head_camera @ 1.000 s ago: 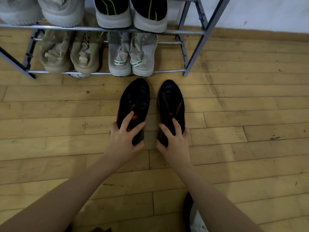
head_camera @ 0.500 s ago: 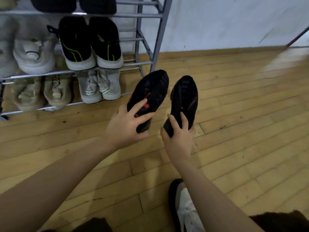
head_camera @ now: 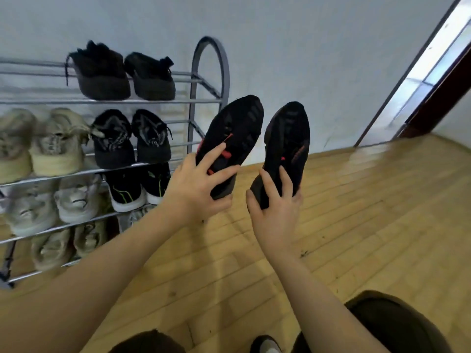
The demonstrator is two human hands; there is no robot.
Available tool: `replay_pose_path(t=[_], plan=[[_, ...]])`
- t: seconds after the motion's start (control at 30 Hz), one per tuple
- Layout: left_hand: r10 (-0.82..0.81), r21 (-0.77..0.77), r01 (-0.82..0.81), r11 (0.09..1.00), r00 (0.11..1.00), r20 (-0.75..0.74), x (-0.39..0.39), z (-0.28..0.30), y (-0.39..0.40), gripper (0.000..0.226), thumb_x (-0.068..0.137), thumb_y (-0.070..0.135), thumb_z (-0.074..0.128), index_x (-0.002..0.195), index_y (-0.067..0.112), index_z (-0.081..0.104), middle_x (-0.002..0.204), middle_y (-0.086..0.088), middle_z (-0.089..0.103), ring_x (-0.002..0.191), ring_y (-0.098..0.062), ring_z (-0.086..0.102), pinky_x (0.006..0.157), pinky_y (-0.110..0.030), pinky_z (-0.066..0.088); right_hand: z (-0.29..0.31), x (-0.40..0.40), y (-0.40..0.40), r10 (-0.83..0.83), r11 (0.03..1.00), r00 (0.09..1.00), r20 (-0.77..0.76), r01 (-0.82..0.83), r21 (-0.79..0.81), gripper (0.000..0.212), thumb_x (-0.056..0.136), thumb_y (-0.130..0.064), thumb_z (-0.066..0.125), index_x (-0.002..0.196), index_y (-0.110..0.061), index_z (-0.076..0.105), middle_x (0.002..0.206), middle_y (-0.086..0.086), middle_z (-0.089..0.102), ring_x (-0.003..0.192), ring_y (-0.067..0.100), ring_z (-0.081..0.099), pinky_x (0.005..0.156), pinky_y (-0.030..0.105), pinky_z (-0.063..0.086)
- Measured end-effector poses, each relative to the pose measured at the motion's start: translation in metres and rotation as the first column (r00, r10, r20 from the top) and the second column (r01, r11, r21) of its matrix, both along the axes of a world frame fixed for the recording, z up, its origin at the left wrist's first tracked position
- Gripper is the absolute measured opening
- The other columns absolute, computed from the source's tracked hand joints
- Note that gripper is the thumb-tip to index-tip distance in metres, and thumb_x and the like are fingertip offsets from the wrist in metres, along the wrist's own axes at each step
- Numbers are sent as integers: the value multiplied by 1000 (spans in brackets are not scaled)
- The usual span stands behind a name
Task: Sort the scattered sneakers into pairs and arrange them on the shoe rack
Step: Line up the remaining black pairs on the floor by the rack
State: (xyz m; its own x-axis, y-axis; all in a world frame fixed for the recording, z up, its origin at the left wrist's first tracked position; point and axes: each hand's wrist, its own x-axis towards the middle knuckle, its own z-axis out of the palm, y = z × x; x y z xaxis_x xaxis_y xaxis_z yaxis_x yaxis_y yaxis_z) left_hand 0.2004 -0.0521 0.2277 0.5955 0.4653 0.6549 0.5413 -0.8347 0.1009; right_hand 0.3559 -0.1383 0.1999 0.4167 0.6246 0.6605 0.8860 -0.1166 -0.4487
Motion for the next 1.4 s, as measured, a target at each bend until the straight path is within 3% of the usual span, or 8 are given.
replay_pose_path(t=[0.33,0.5,0.6,0.77,0.93,1.17,1.27,1.4], plan=[[217,111,-226,968,972,93,-87,82,0,52,77,49,52,124,29,58,146,-11,37,102,-44,48,74,-52,49,82,-69,39,213,962,972,95,-226,154,48,84,-47,53,130,-32,52,144,2,42,128,41,30,92,55,44],[355,80,-369,926,923,149,-153,89,-7,53,75,50,51,123,30,59,145,-8,40,94,-39,50,70,-41,48,92,-130,64,400,881,909,113,-416,225,48,84,-45,54,129,-28,56,141,4,46,126,41,34,95,52,42],[447,41,-459,887,878,170,-193,93,-6,52,74,51,52,121,30,61,144,-7,41,90,-37,51,71,-40,46,102,-167,86,523,831,850,62,-525,186,50,84,-48,52,131,-32,53,142,-1,45,130,40,30,99,58,38],[590,12,-601,799,788,174,-244,97,13,55,73,54,49,120,29,61,142,-10,43,90,-42,53,73,-48,50,117,-218,121,644,758,765,24,-642,113,49,83,-44,60,131,-34,52,141,-5,45,133,38,27,100,49,37],[715,-158,-698,698,666,213,-268,100,45,58,69,53,54,124,35,57,147,-5,37,106,-45,48,78,-48,47,132,-249,165,652,757,758,-12,-649,72,49,83,-43,63,130,-38,52,139,-8,46,131,35,30,91,46,43],[723,-172,-702,691,667,181,-284,111,93,62,67,56,56,125,35,56,147,-2,35,111,-42,44,81,-45,46,147,-271,209,656,749,754,-20,-654,-107,50,82,-48,57,131,-42,48,141,-10,42,130,31,31,95,46,42],[739,-159,-722,674,658,143,-286,110,107,61,70,51,64,127,33,54,148,-3,33,113,-43,43,81,-44,46,145,-278,220,635,764,771,51,-617,-188,50,81,-51,57,130,-41,49,143,-8,39,130,33,30,95,49,39],[767,-272,-726,632,635,88,-287,101,118,64,75,50,65,133,33,45,149,-2,29,120,-38,39,87,-45,45,139,-284,224,599,790,786,152,-548,-275,52,79,-52,58,129,-40,50,148,-5,33,133,34,26,101,49,28]])
